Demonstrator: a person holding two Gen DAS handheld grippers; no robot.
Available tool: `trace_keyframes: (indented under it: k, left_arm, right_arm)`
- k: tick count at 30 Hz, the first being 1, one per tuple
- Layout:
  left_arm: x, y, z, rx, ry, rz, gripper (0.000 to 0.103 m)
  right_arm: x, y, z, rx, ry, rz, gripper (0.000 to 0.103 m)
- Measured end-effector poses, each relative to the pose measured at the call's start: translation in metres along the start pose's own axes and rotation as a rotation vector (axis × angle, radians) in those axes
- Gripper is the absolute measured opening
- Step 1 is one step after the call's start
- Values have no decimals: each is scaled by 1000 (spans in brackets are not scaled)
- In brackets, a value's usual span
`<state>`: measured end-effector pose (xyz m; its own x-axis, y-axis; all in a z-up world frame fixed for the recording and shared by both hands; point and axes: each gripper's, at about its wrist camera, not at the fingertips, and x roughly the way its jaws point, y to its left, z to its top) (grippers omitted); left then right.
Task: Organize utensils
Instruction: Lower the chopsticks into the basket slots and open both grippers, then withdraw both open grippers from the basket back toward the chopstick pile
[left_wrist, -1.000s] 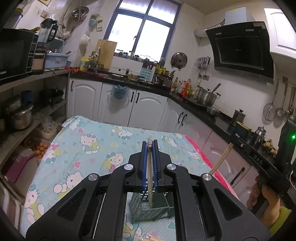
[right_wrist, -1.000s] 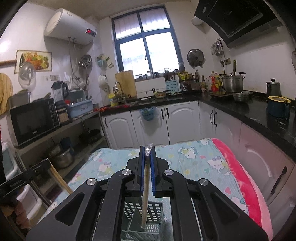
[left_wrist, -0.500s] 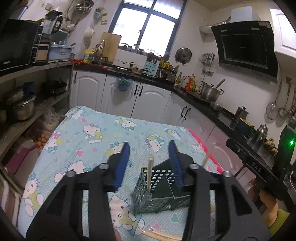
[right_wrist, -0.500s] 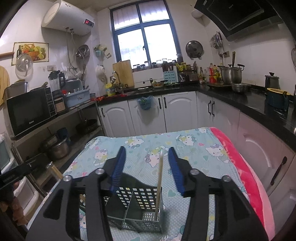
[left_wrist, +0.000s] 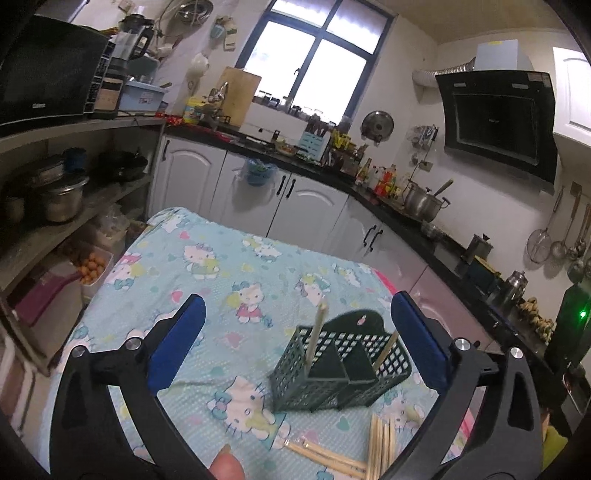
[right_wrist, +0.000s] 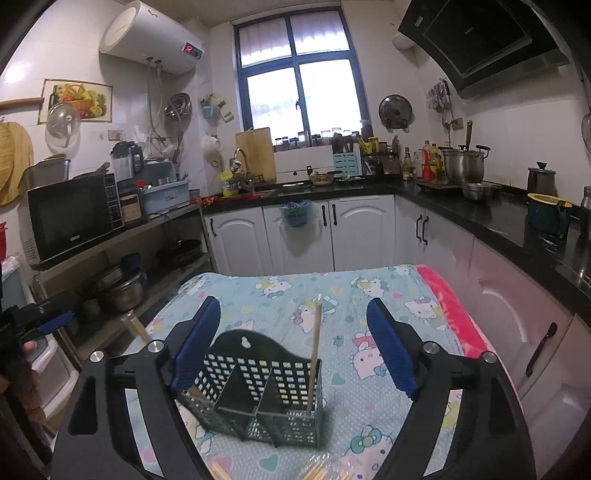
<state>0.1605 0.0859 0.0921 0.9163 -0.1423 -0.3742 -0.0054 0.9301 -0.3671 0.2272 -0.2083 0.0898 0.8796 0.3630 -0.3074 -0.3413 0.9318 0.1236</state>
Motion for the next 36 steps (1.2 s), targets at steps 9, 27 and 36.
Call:
trace_keyframes:
  k: [9, 27, 36]
  left_arm:
    - [-23, 12, -25, -28, 41, -4, 92]
    - [-47, 20, -69, -16, 115, 15, 92]
    - [-46, 16, -94, 10, 176, 19, 92]
  right_arm:
    - [-28, 4, -9, -10, 12, 22, 81]
    - [-60, 21, -43, -54, 62, 56, 83]
    - [-67, 27, -58, -73, 92, 61, 84]
